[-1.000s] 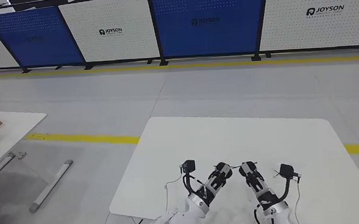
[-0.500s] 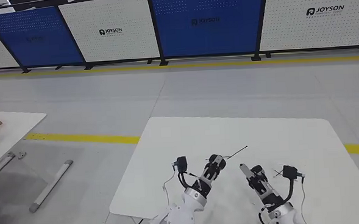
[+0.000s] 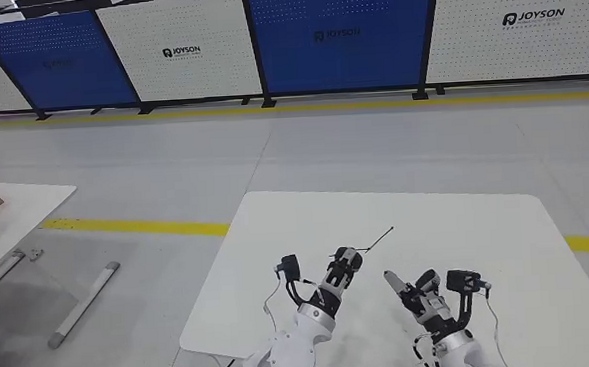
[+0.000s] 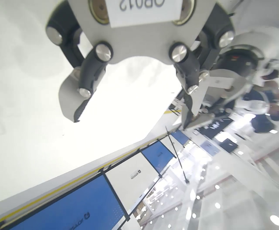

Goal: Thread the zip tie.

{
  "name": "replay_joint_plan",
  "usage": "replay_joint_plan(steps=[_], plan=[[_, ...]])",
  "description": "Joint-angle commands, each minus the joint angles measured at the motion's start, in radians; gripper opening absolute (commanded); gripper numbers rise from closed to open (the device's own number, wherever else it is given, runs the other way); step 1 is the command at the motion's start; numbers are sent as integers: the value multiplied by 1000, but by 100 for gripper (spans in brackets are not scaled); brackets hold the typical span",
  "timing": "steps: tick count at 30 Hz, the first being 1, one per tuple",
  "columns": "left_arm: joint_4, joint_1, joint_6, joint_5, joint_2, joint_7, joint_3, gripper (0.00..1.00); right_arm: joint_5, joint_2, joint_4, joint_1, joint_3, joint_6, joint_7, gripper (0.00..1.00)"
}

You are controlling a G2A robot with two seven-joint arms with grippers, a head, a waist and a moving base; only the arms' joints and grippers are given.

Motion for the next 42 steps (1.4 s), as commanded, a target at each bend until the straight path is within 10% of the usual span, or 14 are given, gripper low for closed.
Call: replay_joint_plan(steps=[1, 26, 35, 37, 42], plan=[[-6, -1, -2, -32, -1, -22, -4, 0, -71, 0, 9, 9, -15, 9, 4, 100], [-11, 2, 2, -71, -6, -81, 2, 0, -196, -1, 56, 34, -23, 50, -17, 100], [-25, 21, -1, -69, -3, -125, 1, 0, -225, 1, 124, 73, -7, -39, -65, 100], [-30, 30, 0, -69, -2, -139, 3, 0, -231, -1, 128, 79, -15, -40, -60, 48], [-35, 38, 1, -48, -3, -146, 16, 0, -248, -6, 122, 92, -39, -26, -34, 41]])
